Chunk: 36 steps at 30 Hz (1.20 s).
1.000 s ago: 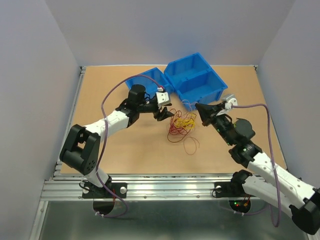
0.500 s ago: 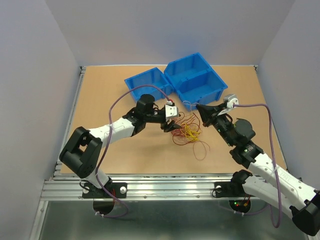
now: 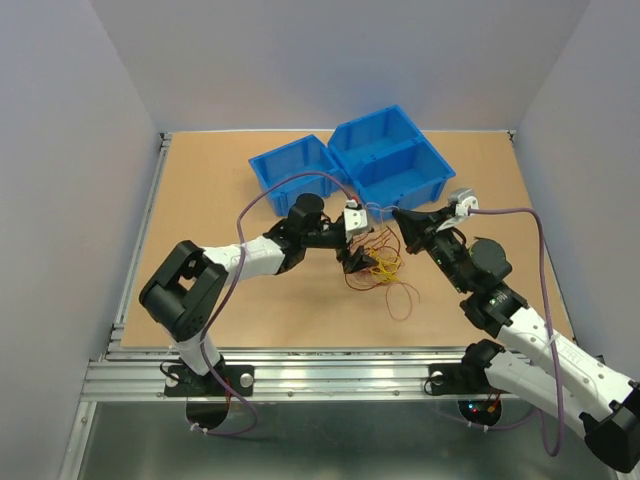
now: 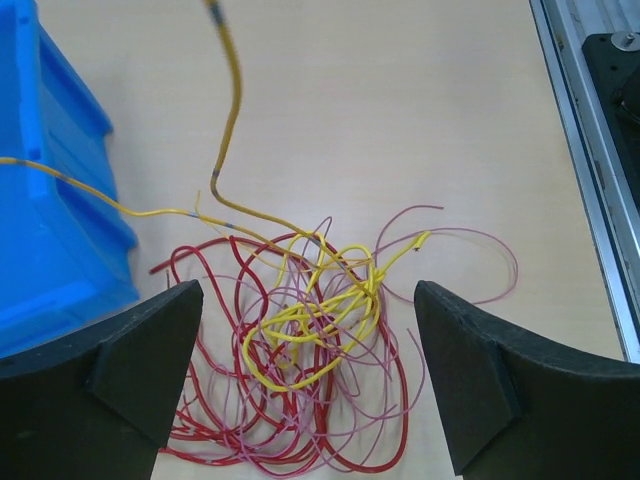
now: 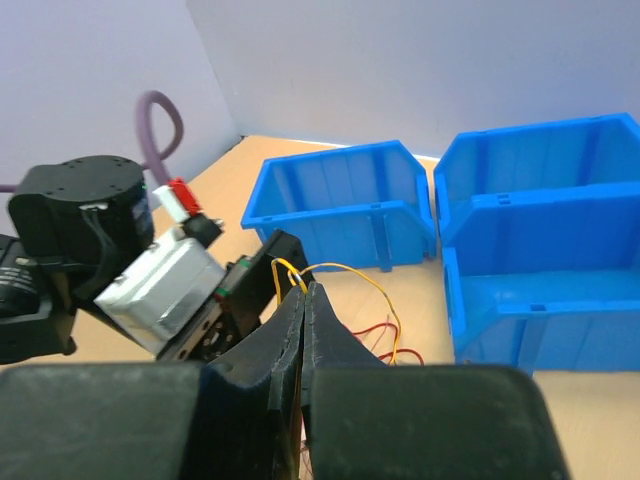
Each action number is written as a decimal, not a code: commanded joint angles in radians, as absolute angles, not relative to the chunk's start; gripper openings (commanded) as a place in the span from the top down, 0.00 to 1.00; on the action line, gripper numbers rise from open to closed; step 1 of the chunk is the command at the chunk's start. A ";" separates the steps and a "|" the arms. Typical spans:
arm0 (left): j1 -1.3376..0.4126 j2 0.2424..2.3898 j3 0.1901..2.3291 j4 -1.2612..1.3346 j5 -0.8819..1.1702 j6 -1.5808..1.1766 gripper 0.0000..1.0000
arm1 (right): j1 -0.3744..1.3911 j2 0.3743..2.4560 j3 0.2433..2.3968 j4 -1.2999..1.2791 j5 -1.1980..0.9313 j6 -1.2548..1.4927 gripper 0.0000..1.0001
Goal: Untangle the cables
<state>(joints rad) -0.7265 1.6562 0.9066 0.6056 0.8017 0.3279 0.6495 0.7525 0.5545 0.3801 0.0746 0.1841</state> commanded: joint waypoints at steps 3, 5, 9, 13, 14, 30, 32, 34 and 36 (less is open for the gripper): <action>-0.726 1.732 1.023 0.672 0.834 0.199 0.01 | 0.653 0.730 0.563 0.417 0.057 0.192 0.99; -0.726 1.749 1.037 0.678 0.874 0.187 0.01 | 0.655 0.730 0.563 0.417 0.051 0.189 0.99; -0.727 1.756 1.038 0.703 0.923 0.181 0.01 | 0.655 0.729 0.560 0.423 0.040 0.187 0.99; -0.727 1.802 1.077 0.707 0.911 0.147 0.01 | 0.655 0.721 0.551 0.442 0.014 0.186 1.00; -0.727 1.822 1.084 0.707 0.911 0.141 0.01 | 0.655 0.721 0.548 0.446 0.006 0.186 0.99; -0.695 1.832 1.117 0.761 0.919 0.066 1.00 | 0.655 0.690 0.500 0.502 -0.034 0.183 0.99; -0.672 1.816 1.120 0.767 0.948 0.043 1.00 | 0.655 0.693 0.494 0.508 -0.022 0.184 1.00; -0.657 1.806 1.121 0.767 0.963 0.025 1.00 | 0.655 0.692 0.488 0.509 -0.005 0.187 0.99; -0.635 1.777 1.121 0.755 0.963 0.021 1.00 | 0.655 0.686 0.477 0.511 0.068 0.192 0.99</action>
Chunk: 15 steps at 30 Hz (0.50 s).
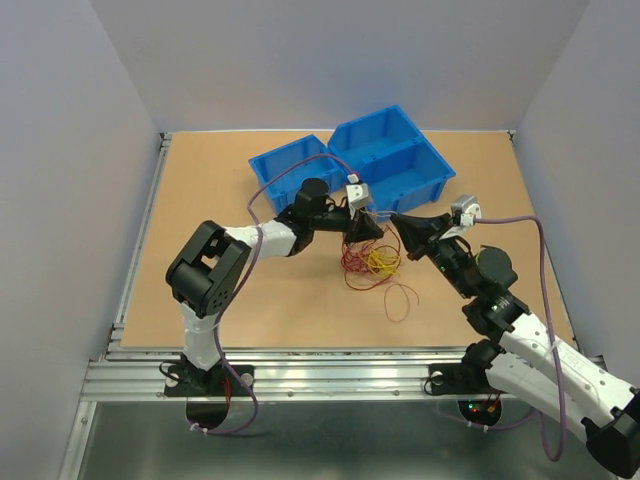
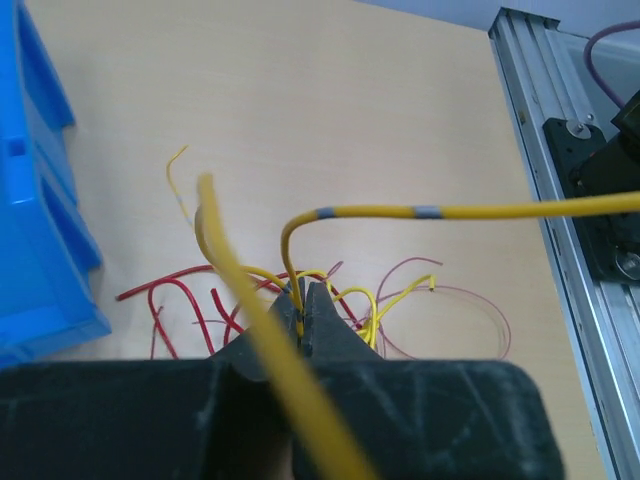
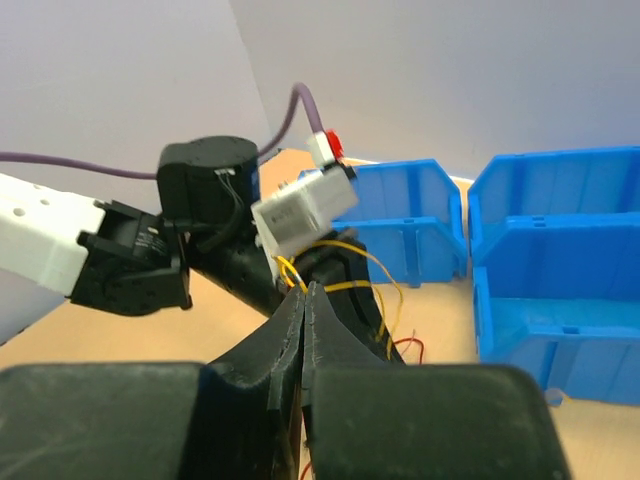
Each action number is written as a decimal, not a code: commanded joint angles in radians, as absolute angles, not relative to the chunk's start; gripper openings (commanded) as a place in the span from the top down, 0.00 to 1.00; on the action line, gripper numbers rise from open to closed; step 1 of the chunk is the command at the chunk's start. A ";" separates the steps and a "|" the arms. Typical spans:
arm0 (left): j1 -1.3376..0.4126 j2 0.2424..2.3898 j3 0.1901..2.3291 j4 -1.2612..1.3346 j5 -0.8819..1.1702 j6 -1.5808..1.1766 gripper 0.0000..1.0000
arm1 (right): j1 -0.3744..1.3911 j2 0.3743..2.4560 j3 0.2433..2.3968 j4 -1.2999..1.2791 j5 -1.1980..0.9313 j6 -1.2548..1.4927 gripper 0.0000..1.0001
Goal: Untangle the cables
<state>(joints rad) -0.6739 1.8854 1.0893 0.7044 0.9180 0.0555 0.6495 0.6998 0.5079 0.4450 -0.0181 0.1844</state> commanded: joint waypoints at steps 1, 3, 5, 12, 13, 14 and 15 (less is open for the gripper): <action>-0.629 1.761 1.124 0.721 0.960 0.029 1.00 | 0.655 0.680 0.466 0.512 0.104 0.199 0.98; -0.623 1.712 1.152 0.605 0.911 0.090 1.00 | 0.655 0.686 0.447 0.511 0.228 0.225 0.79; -0.621 1.660 1.173 0.531 0.870 0.150 1.00 | 0.653 0.704 0.437 0.514 0.328 0.250 0.58; -0.621 1.527 1.295 0.270 0.879 0.206 1.00 | 0.655 0.937 0.465 0.577 0.181 0.232 0.30; -0.623 1.514 1.327 0.247 0.873 0.206 1.00 | 0.653 0.969 0.469 0.586 0.167 0.227 0.30; -0.623 1.505 1.344 0.207 0.849 0.207 1.00 | 0.655 0.995 0.475 0.595 0.163 0.227 0.30; -0.623 1.488 1.360 0.187 0.827 0.207 1.00 | 0.653 1.020 0.492 0.595 0.164 0.230 0.30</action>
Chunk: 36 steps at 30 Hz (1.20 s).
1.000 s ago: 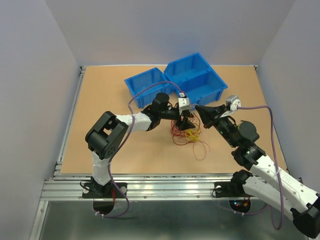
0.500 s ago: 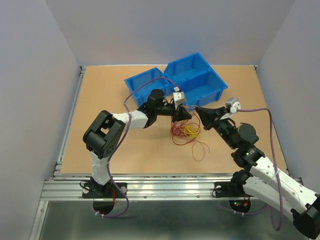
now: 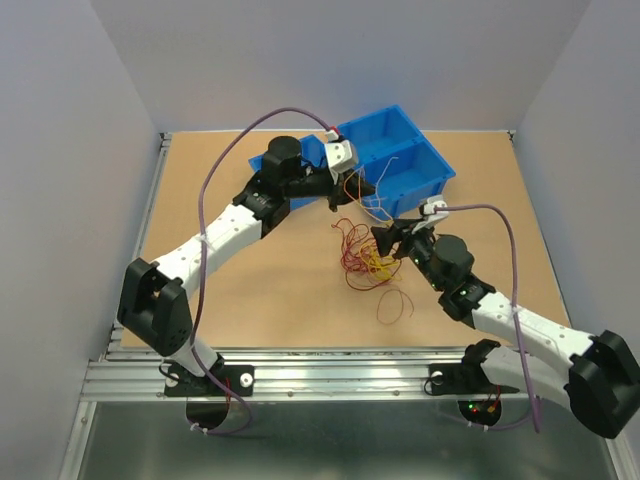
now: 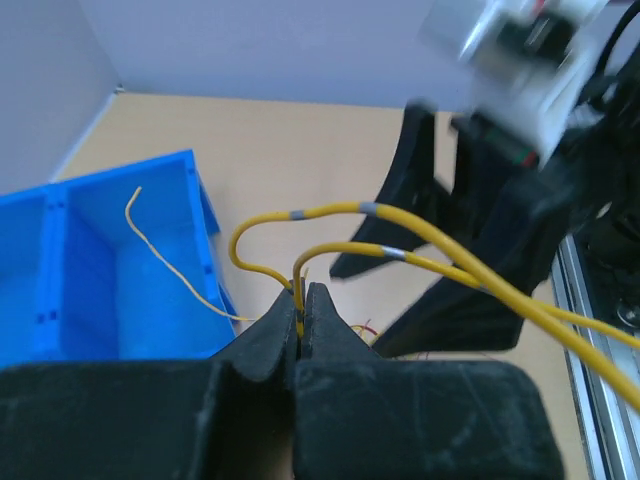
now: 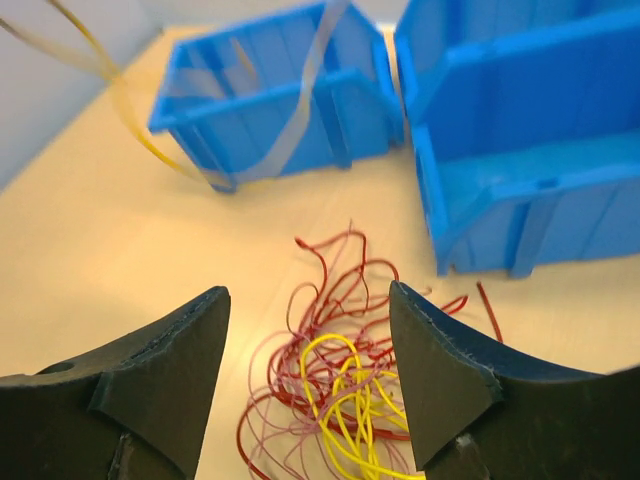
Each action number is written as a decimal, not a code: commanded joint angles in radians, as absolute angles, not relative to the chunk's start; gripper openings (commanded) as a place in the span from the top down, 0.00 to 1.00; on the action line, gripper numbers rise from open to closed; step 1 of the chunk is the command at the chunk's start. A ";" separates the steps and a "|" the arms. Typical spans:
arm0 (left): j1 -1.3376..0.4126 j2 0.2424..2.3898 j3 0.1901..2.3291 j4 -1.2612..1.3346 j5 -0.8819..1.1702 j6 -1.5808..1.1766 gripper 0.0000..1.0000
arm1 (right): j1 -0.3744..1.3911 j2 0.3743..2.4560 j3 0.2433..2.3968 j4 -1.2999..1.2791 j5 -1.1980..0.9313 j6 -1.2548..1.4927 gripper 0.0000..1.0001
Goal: Untangle the cables
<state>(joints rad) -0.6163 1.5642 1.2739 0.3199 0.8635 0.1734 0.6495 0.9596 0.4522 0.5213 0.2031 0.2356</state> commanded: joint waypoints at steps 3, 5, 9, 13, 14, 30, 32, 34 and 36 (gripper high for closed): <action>-0.623 1.488 1.484 0.065 0.685 0.219 1.00 | 0.655 1.101 0.509 0.594 0.185 0.245 0.30; -0.620 1.511 1.551 0.005 0.577 0.241 1.00 | 0.655 1.104 0.509 0.594 0.207 0.255 0.30; -0.580 1.609 1.653 -0.064 0.460 0.265 1.00 | 0.653 1.075 0.488 0.595 0.284 0.276 0.29; -0.520 1.699 1.716 -0.081 0.371 0.304 1.00 | 0.655 1.040 0.465 0.594 0.348 0.293 0.29; -0.508 1.719 1.730 -0.087 0.356 0.314 1.00 | 0.653 1.035 0.463 0.594 0.357 0.295 0.29; -0.321 2.166 2.158 -0.512 0.244 0.592 1.00 | 0.655 0.986 0.453 0.592 0.348 0.288 0.29; -0.314 2.186 2.181 -0.573 0.221 0.607 1.00 | 0.653 0.988 0.453 0.592 0.347 0.285 0.29; -0.311 2.233 2.233 -0.651 0.213 0.620 1.00 | 0.655 0.986 0.454 0.592 0.345 0.282 0.29; -0.311 2.270 2.266 -0.704 0.230 0.624 1.00 | 0.655 0.985 0.454 0.591 0.341 0.281 0.29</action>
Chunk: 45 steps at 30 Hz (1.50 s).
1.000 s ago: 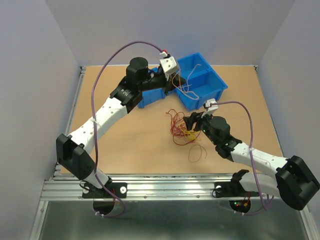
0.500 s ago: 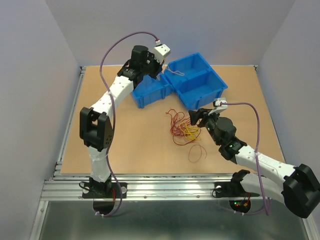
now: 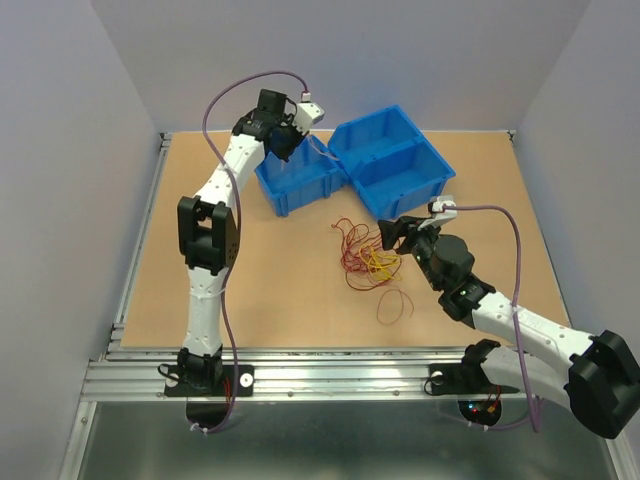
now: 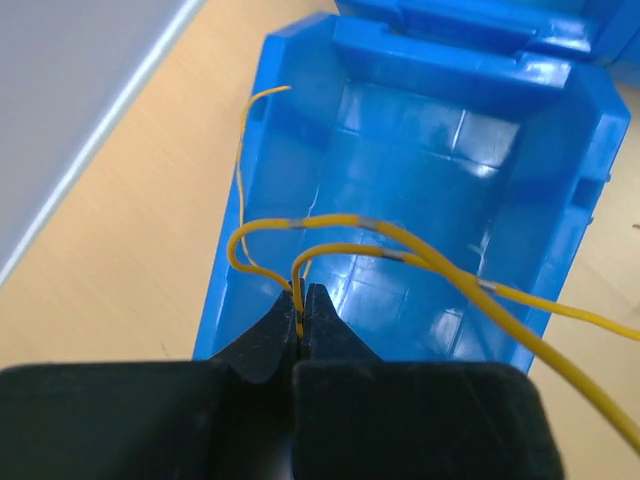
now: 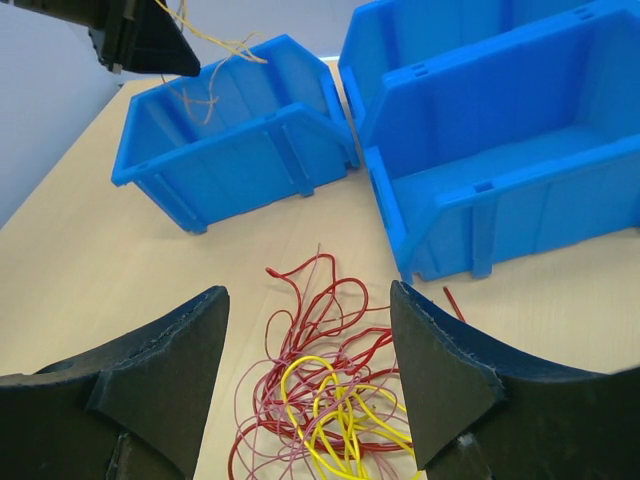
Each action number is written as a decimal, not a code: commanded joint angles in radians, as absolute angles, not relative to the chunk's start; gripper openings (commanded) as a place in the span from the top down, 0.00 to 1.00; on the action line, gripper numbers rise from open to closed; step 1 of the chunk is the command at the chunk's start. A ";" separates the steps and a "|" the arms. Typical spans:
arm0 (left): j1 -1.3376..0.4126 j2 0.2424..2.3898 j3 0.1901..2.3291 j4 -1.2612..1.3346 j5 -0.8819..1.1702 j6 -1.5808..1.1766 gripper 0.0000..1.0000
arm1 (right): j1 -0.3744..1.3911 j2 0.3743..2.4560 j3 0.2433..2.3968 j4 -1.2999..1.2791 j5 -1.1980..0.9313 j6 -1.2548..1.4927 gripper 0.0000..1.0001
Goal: Untangle the cables
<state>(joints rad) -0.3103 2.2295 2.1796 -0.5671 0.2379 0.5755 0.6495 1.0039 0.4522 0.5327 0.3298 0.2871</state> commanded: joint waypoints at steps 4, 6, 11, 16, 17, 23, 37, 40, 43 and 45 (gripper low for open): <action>-0.311 2.258 2.234 -0.739 0.259 0.597 1.00 | 0.655 0.980 0.454 0.592 0.337 0.276 0.29; -0.313 2.255 2.198 -0.752 0.268 0.574 1.00 | 0.653 0.979 0.454 0.591 0.336 0.276 0.29; -0.308 2.269 2.163 -0.745 0.209 0.526 1.00 | 0.653 0.977 0.454 0.589 0.328 0.276 0.29; -0.296 2.309 2.213 -0.773 0.201 0.480 1.00 | 0.655 0.974 0.456 0.586 0.316 0.275 0.29; -0.292 2.316 2.214 -0.775 0.209 0.473 1.00 | 0.653 0.974 0.456 0.586 0.314 0.275 0.30; -0.235 2.327 2.180 -0.741 0.265 0.399 1.00 | 0.655 0.976 0.459 0.584 0.301 0.278 0.30; -0.141 2.210 1.967 -0.583 0.299 0.239 1.00 | 0.655 0.976 0.460 0.580 0.287 0.278 0.31; -0.152 2.209 1.976 -0.598 0.204 0.268 0.95 | 0.653 0.969 0.459 0.578 0.285 0.278 0.31; -0.158 2.201 1.957 -0.601 0.150 0.297 0.88 | 0.653 0.971 0.460 0.580 0.284 0.278 0.31; -0.170 2.191 1.951 -0.601 0.104 0.307 0.85 | 0.655 0.974 0.462 0.580 0.282 0.278 0.31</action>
